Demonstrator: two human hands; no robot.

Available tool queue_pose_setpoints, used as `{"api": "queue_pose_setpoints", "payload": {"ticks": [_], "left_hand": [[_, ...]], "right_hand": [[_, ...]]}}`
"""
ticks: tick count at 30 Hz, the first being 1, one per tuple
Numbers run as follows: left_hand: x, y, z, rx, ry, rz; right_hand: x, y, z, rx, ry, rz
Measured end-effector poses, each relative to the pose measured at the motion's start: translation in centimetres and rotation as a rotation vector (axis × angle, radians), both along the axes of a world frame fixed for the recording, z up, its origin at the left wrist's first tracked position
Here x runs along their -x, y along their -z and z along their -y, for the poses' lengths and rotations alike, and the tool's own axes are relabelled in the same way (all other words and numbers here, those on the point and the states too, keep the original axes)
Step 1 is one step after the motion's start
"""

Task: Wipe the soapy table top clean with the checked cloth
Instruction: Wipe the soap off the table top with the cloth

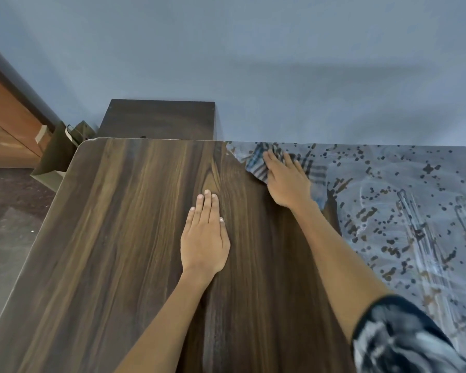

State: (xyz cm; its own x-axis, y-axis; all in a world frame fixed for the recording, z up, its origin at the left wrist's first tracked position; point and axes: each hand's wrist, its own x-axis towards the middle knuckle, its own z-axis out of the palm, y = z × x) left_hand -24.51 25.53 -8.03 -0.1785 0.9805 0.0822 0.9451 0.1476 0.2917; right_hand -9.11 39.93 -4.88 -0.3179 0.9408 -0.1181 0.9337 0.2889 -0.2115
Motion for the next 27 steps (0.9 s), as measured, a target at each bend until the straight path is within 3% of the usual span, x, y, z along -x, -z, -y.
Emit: {"api": "queue_pose_setpoints", "payload": {"ticks": [6,11,15,19,24,27], "left_hand": [[0.0,0.1,0.0,-0.009,0.0,-0.012],[0.2,-0.1,-0.1,0.0,0.011,-0.011],[0.0,0.0,0.0,-0.007,0.009,-0.008],[-0.2,0.2,0.0,-0.017,-0.017,-0.018],[-0.1,0.2,0.0,-0.018,-0.023,-0.03],[0.1,0.1,-0.1,-0.015,-0.005,-0.034]], "right_hand": [[5.9,0.0,-2.1,-0.013,-0.122,-0.054],[3.0,0.0,2.3,-0.018,-0.381,-0.102],[-0.6,0.1,1.3,-0.036,-0.224,-0.067],[2.8,0.1,-3.4,0.017,-0.085,-0.01],[9.2,-0.7,-2.9,-0.018,-0.15,-0.083],[8.5,-0.6,0.5,-0.046,-0.338,-0.139]]}}
